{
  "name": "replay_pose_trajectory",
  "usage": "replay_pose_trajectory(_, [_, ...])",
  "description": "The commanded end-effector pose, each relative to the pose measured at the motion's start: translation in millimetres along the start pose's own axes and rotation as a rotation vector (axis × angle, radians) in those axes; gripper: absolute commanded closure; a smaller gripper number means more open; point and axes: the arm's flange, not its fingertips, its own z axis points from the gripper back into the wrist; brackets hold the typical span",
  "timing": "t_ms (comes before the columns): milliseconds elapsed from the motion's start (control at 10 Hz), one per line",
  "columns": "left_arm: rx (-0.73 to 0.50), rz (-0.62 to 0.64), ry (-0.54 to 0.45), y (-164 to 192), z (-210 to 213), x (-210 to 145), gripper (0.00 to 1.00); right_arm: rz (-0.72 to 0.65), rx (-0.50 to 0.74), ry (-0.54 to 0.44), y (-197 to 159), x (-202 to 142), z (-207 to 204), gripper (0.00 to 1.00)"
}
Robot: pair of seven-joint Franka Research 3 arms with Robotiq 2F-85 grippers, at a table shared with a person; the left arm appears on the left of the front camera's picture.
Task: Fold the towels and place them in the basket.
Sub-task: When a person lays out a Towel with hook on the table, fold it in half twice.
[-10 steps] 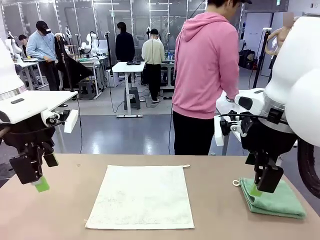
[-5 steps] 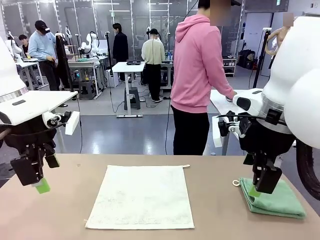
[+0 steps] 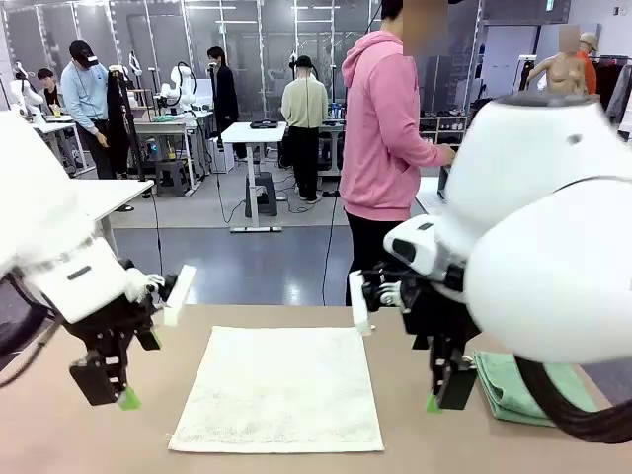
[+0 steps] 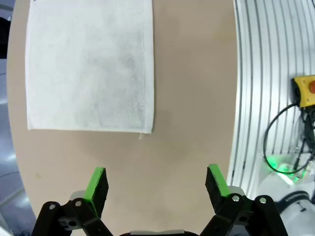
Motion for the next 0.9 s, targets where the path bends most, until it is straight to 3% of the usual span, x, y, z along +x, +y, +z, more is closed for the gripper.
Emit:
replay_pose_trajectory(0, [-0.008, -0.028, 0.011, 6.3, -45.8, -4.2, 0.00, 0.055, 0.001, -0.022, 5.4, -4.4, -44.9, 0.00])
replay_pose_trajectory(100, [-0.015, -0.037, 0.002, 9.8, -60.3, -2.0, 0.00, 0.062, 0.021, -0.040, 3.0, -1.8, -58.0, 0.00])
replay_pose_trajectory(400, [-0.051, 0.026, 0.095, 23.1, -101.2, -0.5, 0.00, 0.064, 0.053, -0.020, -4.2, 0.0, -103.4, 0.00])
replay_pose_trajectory(800, [-0.103, 0.036, 0.070, 14.8, -128.5, 7.0, 0.00, 0.009, 0.082, -0.022, -9.8, 3.6, -141.5, 0.00])
